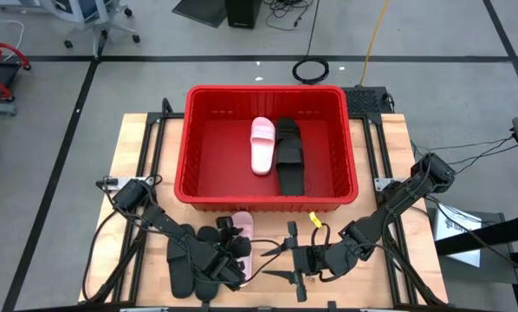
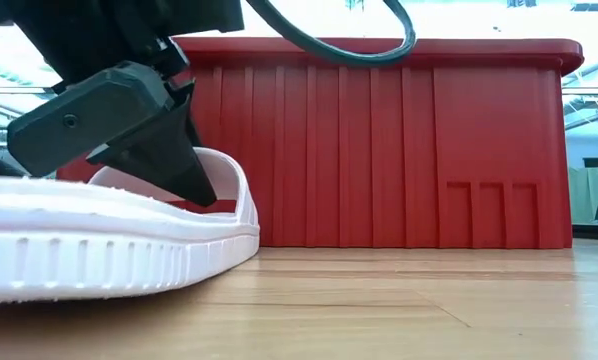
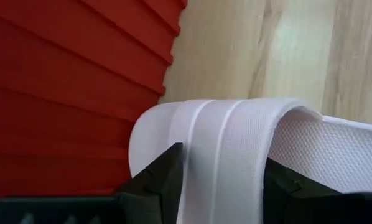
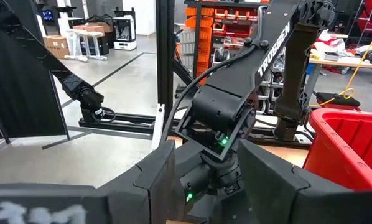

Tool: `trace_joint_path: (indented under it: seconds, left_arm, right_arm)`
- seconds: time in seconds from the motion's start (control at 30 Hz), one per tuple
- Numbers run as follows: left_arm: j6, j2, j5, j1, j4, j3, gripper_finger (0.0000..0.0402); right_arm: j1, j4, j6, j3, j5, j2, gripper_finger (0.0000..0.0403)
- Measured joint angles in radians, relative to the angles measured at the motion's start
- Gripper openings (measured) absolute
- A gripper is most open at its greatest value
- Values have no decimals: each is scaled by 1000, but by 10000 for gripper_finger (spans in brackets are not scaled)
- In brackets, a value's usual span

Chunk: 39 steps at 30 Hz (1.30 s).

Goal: Pick and place slides into bin
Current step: Put the left pink slide into the red bin

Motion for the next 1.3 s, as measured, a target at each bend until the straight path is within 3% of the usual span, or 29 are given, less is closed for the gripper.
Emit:
trace_joint_path:
  seconds: [0.5,0.83,1.3]
  left_arm:
    - [-2,0,0,-1,27,0,140]
    - [21,0,34,-1,28,0,10]
    - [-2,-8,65,-1,31,0,11]
  right_arm:
    - [0,-2,0,0,0,0,165]
    - [0,-3,0,0,0,0,165]
    - [0,-3,0,0,0,0,165]
